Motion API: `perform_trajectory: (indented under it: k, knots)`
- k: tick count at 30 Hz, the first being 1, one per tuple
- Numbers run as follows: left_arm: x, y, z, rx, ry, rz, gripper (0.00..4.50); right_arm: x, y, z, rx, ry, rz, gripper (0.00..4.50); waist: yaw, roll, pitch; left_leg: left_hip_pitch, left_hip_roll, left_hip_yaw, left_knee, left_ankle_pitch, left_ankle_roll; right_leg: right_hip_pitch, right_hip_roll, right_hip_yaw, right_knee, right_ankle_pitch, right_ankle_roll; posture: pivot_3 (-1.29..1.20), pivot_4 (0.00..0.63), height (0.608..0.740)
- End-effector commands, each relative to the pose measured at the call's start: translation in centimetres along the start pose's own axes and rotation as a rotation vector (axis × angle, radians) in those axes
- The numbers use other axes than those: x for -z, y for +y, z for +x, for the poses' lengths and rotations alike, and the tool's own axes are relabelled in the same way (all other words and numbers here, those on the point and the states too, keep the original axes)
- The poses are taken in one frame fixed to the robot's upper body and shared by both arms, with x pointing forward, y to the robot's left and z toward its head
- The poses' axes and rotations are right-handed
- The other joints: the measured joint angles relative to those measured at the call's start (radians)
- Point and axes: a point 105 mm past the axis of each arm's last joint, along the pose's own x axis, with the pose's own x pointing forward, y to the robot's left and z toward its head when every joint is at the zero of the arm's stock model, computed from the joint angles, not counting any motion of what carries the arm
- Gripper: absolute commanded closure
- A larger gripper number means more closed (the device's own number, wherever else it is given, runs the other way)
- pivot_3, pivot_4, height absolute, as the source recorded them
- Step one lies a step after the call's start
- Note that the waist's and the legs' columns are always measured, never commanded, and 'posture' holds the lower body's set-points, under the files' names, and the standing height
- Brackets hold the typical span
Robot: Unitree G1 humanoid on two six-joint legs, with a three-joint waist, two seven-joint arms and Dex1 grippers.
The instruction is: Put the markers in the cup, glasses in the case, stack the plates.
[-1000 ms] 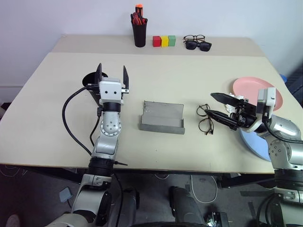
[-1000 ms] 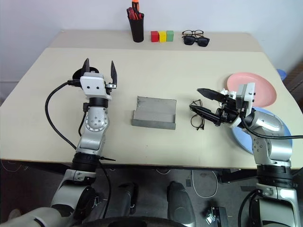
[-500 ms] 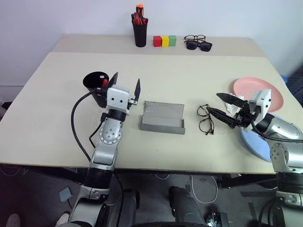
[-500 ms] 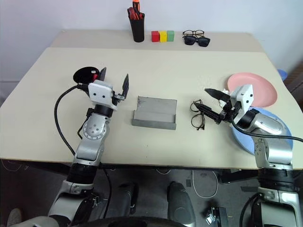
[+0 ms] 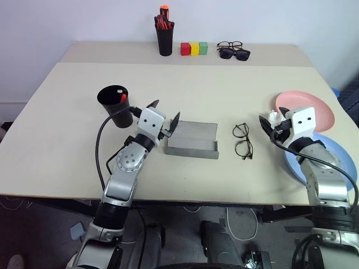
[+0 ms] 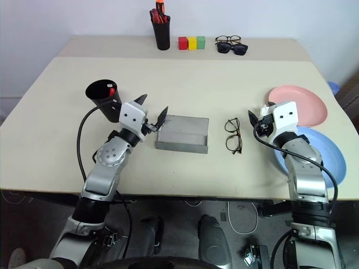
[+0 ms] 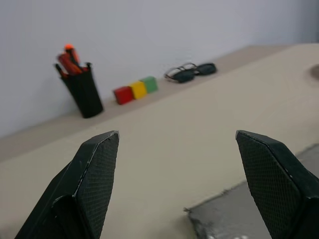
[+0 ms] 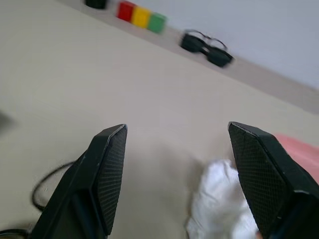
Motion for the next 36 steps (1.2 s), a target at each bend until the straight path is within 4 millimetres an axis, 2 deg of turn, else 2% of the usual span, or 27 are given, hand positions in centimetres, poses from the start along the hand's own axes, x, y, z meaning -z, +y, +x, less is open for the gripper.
perform_trajectory:
  k: [1, 7, 13, 19, 36]
  knots:
    - [-1.0, 0.0, -0.1, -0.004, -0.032, -0.016, 0.68, -1.4, -0.6, 0.3, 0.076, -0.044, -0.022, 1.2, 0.0, 0.0, 0.0, 0.0, 0.0, 0.0, 0.0, 0.0, 0.0, 0.0, 0.0, 0.0, 0.0, 0.0, 0.0, 0.0, 0.15, 0.74]
    - [-0.2, 0.6, 0.0, -0.063, 0.011, -0.028, 0.68, -1.0, -0.9, 0.8, 0.149, -0.035, 0.013, 1.2, -0.001, 0.0, 0.0, 0.0, 0.0, 0.0, 0.0, 0.0, 0.0, 0.0, 0.0, 0.0, 0.0, 0.0, 0.0, 0.0, 0.15, 0.74]
    - [0.6, 0.6, 0.2, -0.117, 0.048, -0.022, 0.68, -0.5, 0.2, 1.2, 0.133, -0.029, 0.034, 1.2, -0.002, 0.0, 0.0, 0.0, 0.0, 0.0, 0.0, 0.0, 0.0, 0.0, 0.0, 0.0, 0.0, 0.0, 0.0, 0.0, 0.15, 0.74]
    - [0.6, 0.2, 0.7, -0.127, 0.053, -0.024, 0.68, -0.4, 1.1, 1.4, 0.112, -0.034, 0.037, 1.2, -0.002, 0.0, 0.0, 0.0, 0.0, 0.0, 0.0, 0.0, 0.0, 0.0, 0.0, 0.0, 0.0, 0.0, 0.0, 0.0, 0.15, 0.74]
    - [0.8, 0.1, 1.1, -0.123, 0.052, -0.003, 0.68, 0.0, 1.0, 1.3, 0.115, -0.037, 0.03, 1.2, -0.002, 0.0, 0.0, 0.0, 0.0, 0.0, 0.0, 0.0, 0.0, 0.0, 0.0, 0.0, 0.0, 0.0, 0.0, 0.0, 0.15, 0.74]
